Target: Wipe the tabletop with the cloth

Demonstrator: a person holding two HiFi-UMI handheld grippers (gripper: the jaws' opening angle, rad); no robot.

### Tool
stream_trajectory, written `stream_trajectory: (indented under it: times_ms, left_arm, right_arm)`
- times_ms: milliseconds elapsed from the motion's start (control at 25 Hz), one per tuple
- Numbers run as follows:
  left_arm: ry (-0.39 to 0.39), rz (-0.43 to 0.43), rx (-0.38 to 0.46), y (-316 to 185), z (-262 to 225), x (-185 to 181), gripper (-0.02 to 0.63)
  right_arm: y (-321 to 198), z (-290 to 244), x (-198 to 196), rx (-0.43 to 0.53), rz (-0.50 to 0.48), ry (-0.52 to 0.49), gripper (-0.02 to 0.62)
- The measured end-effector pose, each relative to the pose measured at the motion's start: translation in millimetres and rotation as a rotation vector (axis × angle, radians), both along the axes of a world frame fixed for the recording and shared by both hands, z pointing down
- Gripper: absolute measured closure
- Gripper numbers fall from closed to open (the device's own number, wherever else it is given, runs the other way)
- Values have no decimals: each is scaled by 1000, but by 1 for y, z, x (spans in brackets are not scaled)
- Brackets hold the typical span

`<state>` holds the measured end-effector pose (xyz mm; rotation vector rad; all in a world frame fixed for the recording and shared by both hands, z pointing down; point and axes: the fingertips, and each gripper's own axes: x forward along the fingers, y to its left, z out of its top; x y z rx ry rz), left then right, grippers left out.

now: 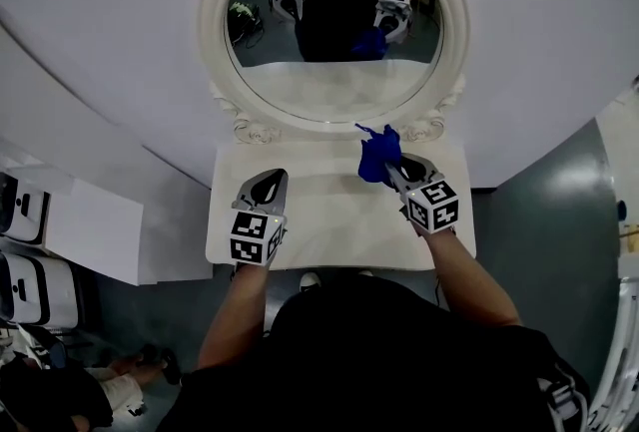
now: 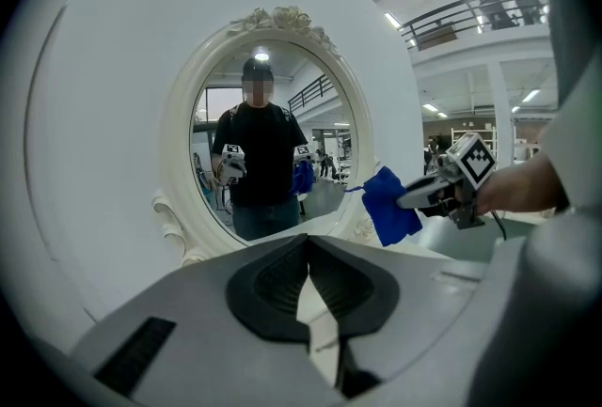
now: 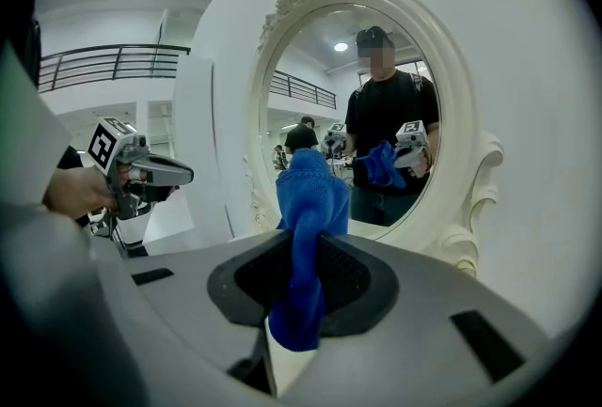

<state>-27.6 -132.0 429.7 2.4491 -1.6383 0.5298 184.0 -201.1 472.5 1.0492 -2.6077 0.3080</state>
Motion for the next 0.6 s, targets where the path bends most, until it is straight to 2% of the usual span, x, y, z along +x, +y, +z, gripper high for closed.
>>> stream_trajectory:
  times_ms: [360,600]
  left_arm:
    - [21,14,4,-6,5,-18,595]
    - [26,-18,-5,2,12,-49,595]
  right_arm:
    - [-6,17,-10,-36,26,32,532]
    - [-7,40,-39,-93,-8,43,532]
